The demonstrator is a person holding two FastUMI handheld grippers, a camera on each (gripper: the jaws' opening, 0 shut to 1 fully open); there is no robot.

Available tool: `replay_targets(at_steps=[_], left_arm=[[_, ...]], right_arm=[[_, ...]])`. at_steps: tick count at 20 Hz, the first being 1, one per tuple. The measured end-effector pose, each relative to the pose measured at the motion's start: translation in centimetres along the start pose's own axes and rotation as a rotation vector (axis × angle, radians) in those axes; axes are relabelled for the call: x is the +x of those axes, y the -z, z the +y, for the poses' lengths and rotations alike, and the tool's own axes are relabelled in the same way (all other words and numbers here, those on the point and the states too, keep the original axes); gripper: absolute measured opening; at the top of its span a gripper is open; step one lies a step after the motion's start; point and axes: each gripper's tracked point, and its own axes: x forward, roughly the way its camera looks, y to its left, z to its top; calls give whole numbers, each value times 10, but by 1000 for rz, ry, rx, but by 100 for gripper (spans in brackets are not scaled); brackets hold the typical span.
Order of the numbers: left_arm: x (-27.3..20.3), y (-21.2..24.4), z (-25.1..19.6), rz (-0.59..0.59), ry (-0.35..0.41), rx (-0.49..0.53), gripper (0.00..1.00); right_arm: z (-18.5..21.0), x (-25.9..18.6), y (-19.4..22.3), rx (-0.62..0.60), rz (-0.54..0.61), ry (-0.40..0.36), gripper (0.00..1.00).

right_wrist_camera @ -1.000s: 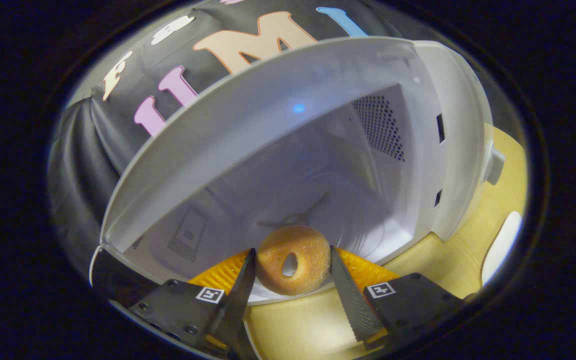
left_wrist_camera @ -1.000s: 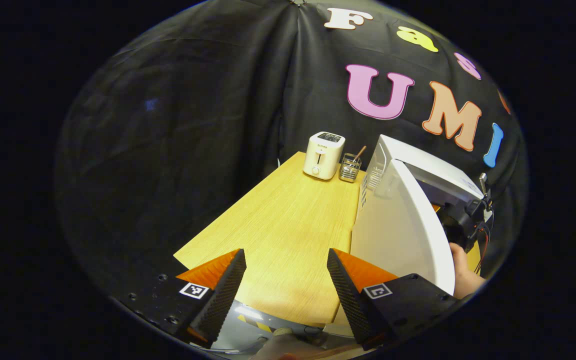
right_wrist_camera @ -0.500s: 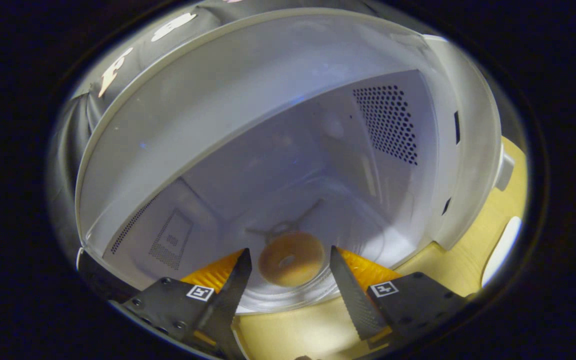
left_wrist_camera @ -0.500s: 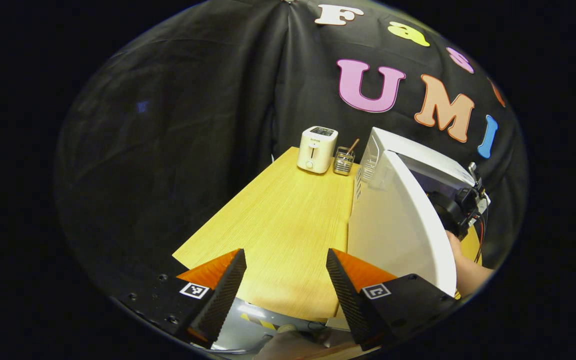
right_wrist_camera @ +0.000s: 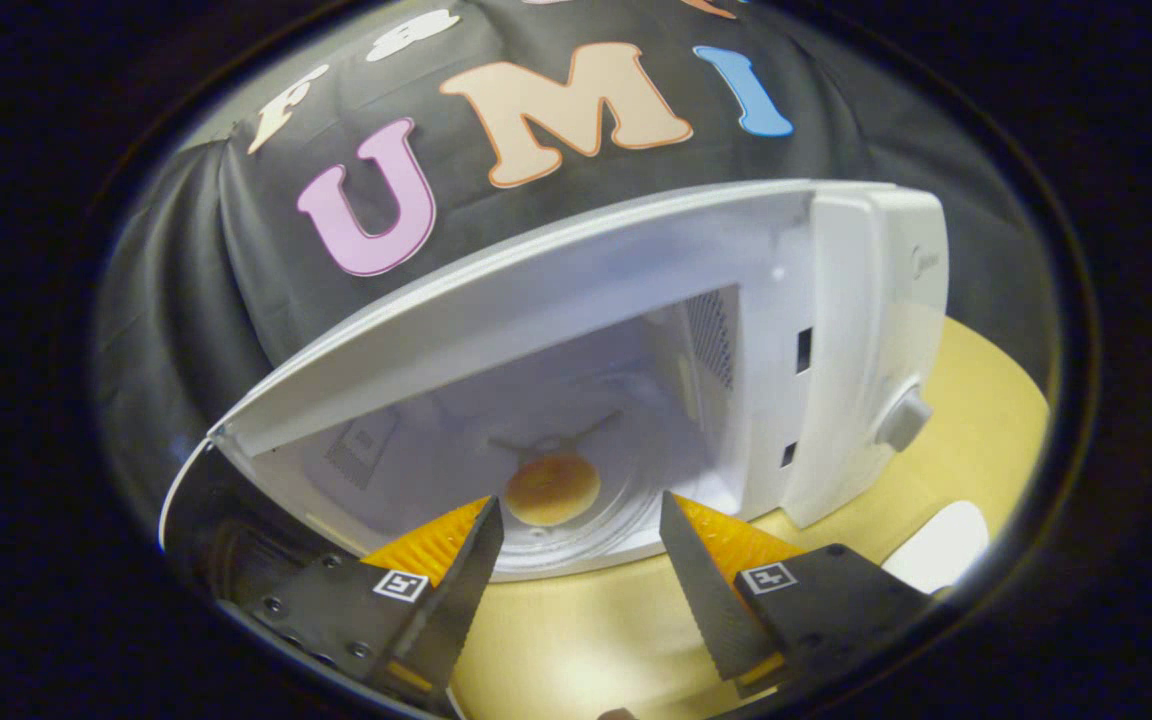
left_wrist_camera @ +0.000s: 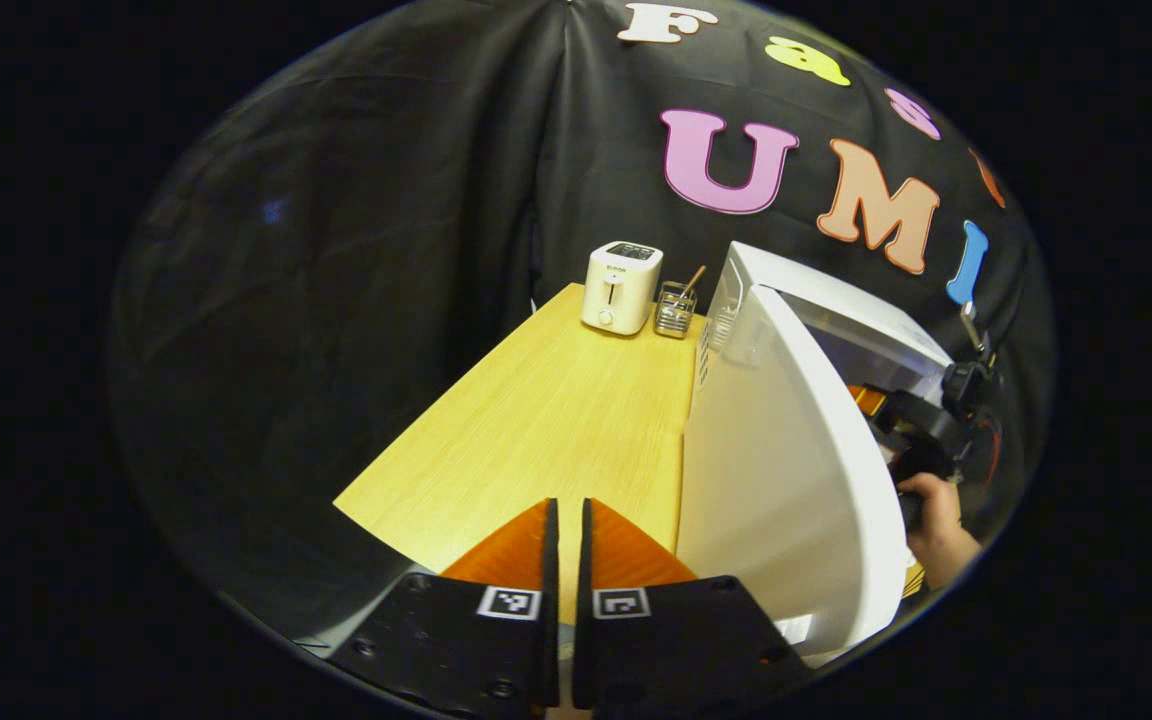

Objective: Open the microwave oven with the left hand, put the food in, and close the microwave oven.

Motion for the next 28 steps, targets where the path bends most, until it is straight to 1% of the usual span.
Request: replay_targets(at_steps=[3,4,7,13,14,15,18,19,20,22,23,24,25,27,28], left_arm=[[-5,-1,-6,-12,23,24,1],[-7,-2,-8,-19,32,34,1],[-11,-1,-17,-28,73,67,1],[-17,5,-37,-31,172,96,1],[-19,6,-41,-30,194,99,1],[-20,8,-46,-28,215,103,0],[-23,12,-58,-23,272,111,1],[-24,14,-62,-19,288,113,1],[-25,17,-65,-13,303,116,1],[-26,21,-68,-4,307,140,2],[-27,21,-72,-3,321,140,1],[-28,25,-78,4,333,141,1],[-28,28,-82,13,340,146,1],[-28,30,-92,21,353,154,0],[-30,32,-99,25,361,157,1]], right_arm=[[-6,-28,-5,-41,-10,-9,91],[-8,-38,-8,-55,-17,-9,97],[-10,-69,-15,-82,-40,-15,97],[-16,-129,-14,-53,-47,-12,97],[-19,-137,-13,-60,-50,-6,97],[-22,-145,-11,-67,-50,2,91],[-33,-166,-7,-66,-51,33,92],[-36,-174,-5,-67,-52,43,97],[-40,-179,-4,-73,-52,55,91],[-49,-189,-2,-78,-52,82,91],[-54,-193,-2,-74,-54,92,91],[-58,-197,-2,-69,-55,99,97],[-62,-200,-2,-66,-55,104,92],[-70,-207,-2,-64,-55,112,92],[-74,-210,-3,-61,-54,113,97]])
